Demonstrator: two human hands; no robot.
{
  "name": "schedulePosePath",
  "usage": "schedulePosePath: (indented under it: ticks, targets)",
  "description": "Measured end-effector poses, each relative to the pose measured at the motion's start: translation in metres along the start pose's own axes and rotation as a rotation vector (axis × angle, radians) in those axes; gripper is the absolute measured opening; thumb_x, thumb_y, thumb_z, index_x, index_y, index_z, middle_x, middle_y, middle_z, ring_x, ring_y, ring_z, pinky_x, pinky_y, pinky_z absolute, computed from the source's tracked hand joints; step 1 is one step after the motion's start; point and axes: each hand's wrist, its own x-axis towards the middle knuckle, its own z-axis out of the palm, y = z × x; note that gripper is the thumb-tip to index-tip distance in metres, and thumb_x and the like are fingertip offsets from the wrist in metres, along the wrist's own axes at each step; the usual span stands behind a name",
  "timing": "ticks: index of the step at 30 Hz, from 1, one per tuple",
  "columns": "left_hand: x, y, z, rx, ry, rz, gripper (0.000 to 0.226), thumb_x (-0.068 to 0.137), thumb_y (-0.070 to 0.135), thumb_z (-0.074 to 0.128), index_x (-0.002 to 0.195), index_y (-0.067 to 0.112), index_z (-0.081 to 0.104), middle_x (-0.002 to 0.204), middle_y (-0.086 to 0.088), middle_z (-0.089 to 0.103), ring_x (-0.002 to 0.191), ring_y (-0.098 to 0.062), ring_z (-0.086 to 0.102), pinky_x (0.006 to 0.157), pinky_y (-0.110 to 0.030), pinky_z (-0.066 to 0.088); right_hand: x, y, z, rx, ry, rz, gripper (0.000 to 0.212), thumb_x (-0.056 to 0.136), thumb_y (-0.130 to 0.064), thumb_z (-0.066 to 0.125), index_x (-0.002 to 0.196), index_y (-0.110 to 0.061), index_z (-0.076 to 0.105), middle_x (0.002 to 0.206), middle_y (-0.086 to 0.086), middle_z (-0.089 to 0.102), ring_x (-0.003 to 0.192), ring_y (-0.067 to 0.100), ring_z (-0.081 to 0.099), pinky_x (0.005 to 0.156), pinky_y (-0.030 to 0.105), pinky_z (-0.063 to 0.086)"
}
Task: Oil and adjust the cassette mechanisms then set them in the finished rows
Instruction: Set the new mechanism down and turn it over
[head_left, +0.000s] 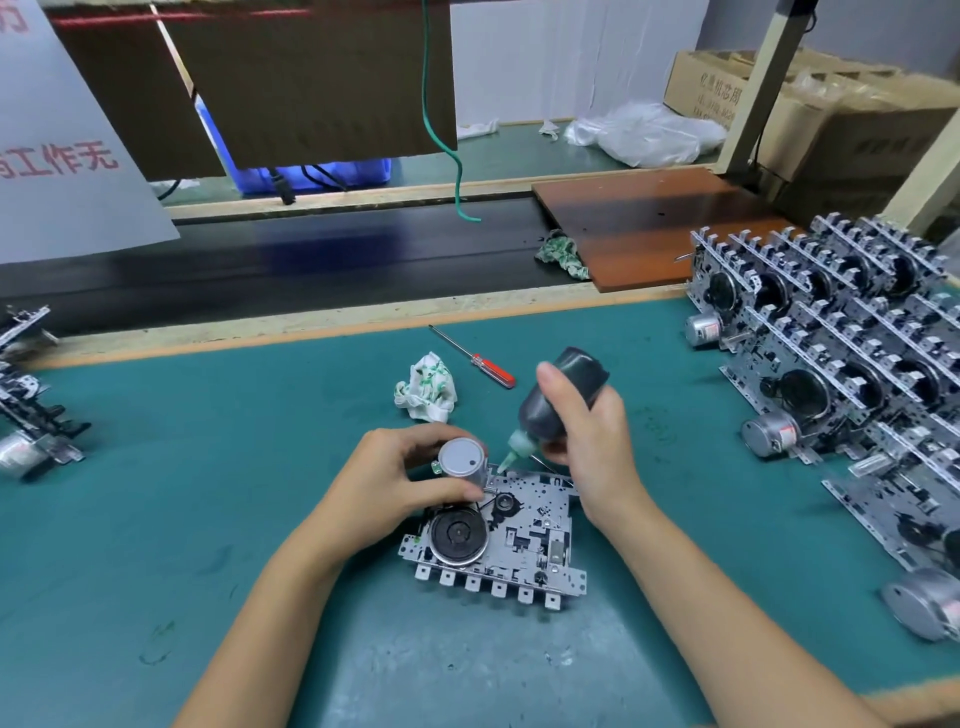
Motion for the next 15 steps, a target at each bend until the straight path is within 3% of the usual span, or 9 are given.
schedulePosePath:
  ticks: [11,15]
  targets:
    - [0.0001,0.002,-0.0014,-0.008,0.001,-0.017,0.037,0.056,0.028,0.082,0.091,0.019,0.073,0.09,0.005,0.075,0.083,0.0,0.066,0.079,-0.011,0.047,-0.0021,0.0054,0.0009,-0.121,-0.058,-0.118,0.028,0.074,-0.047,0.065,0.062,-0.025,0.053,0.056,-0.013,0.046,0.06,0.013,0.045,0.06,0.035,0.04]
    - [0.0001,0.0023,-0.0013,-0.012,0.002,-0.021,0.039,0.055,0.031,0.081,0.091,0.019,0.073,0.09,0.005,0.075,0.084,-0.001,0.066,0.08,-0.013,0.048,-0.0025,0.0049,0.0019,-0.131,-0.049,-0.114,0.03,0.068,-0.056,0.064,0.063,-0.028,0.055,0.059,-0.012,0.048,0.065,0.015,0.047,0.064,0.047,0.048]
